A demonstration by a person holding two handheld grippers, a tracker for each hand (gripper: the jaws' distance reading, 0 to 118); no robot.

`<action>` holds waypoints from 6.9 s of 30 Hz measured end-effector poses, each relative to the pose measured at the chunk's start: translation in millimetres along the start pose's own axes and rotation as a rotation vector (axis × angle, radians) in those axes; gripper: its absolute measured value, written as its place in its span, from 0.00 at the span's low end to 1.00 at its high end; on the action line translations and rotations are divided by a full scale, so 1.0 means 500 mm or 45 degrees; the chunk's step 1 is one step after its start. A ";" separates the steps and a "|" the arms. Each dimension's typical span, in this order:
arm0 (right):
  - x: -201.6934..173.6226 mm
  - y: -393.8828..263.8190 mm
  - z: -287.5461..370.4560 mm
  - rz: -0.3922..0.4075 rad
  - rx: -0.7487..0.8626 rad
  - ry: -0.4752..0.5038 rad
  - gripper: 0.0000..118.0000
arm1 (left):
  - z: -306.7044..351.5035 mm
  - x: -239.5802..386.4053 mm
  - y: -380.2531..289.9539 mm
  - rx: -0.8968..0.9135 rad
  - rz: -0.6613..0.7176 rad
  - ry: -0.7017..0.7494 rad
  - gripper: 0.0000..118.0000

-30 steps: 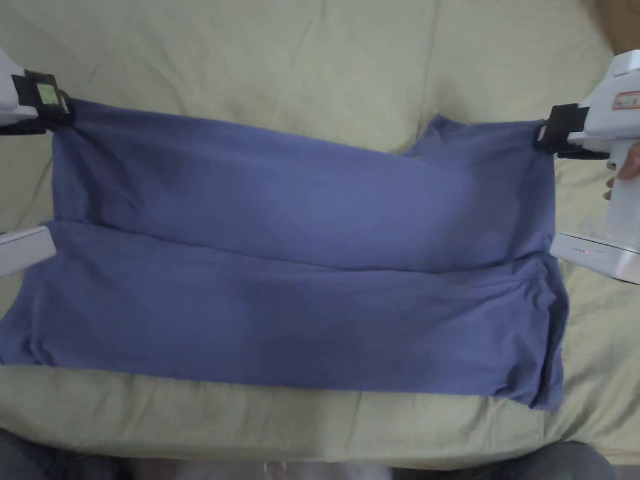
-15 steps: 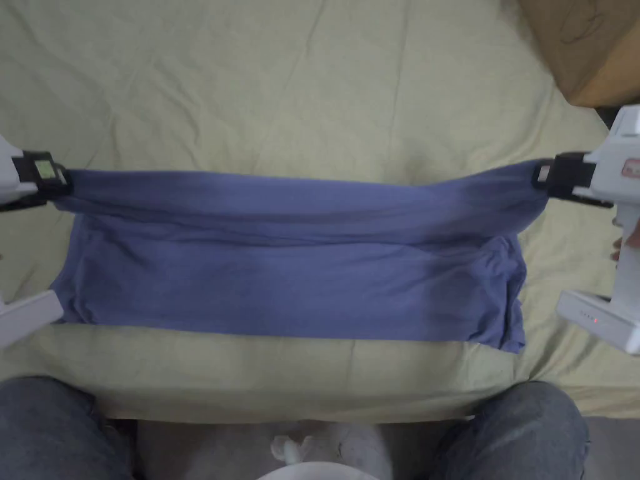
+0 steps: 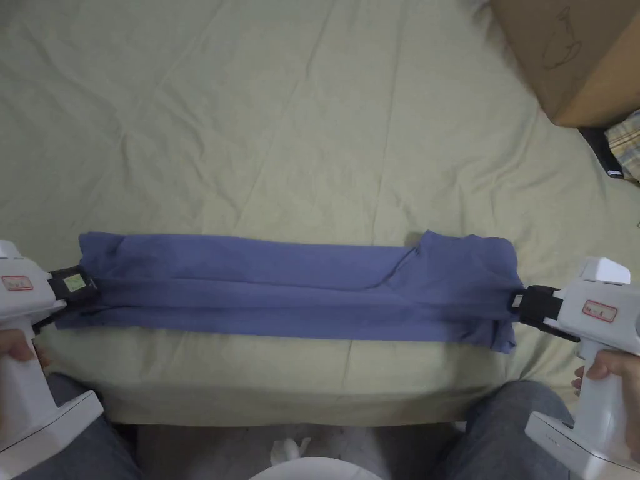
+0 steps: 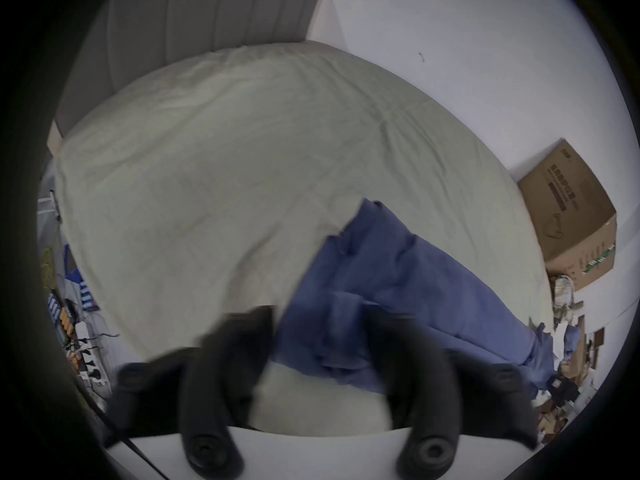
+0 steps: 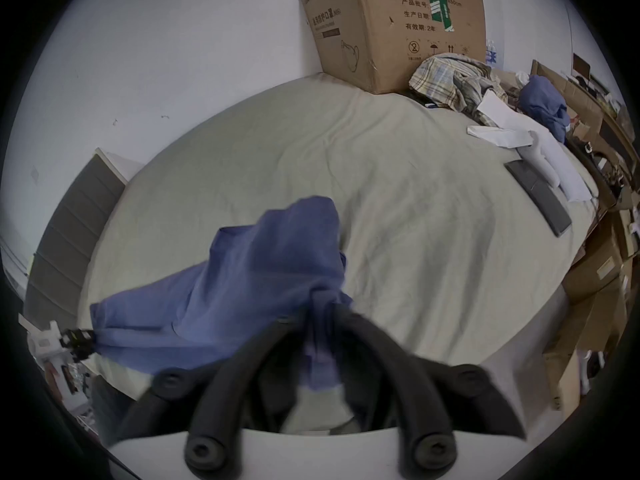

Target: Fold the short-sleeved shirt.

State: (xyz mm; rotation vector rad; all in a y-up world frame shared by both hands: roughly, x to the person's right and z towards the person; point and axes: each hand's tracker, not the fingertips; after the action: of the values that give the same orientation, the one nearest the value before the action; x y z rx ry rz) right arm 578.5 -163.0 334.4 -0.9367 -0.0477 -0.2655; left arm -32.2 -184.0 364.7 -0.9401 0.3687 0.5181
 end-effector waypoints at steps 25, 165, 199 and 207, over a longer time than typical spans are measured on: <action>-0.235 0.008 0.280 0.414 0.970 0.102 0.14 | 0.274 0.225 -0.064 1.010 -0.661 -0.181 0.00; -0.140 -0.004 0.261 0.275 0.769 -0.041 0.00 | 0.016 0.396 -0.042 -0.067 -0.327 -1.011 0.99; -0.185 0.004 0.234 0.354 0.689 -0.057 0.00 | -0.148 0.282 -0.052 -0.542 -0.148 -0.774 0.07; -0.186 0.004 0.237 0.342 0.700 -0.033 0.00 | -0.039 0.235 0.032 -0.426 -0.227 -0.632 0.06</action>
State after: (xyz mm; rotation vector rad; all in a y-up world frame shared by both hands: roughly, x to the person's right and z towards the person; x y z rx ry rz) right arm 497.9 -48.0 388.4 -0.3917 -0.0161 0.0145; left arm 53.5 -162.2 283.4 -1.1135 -0.2561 0.6386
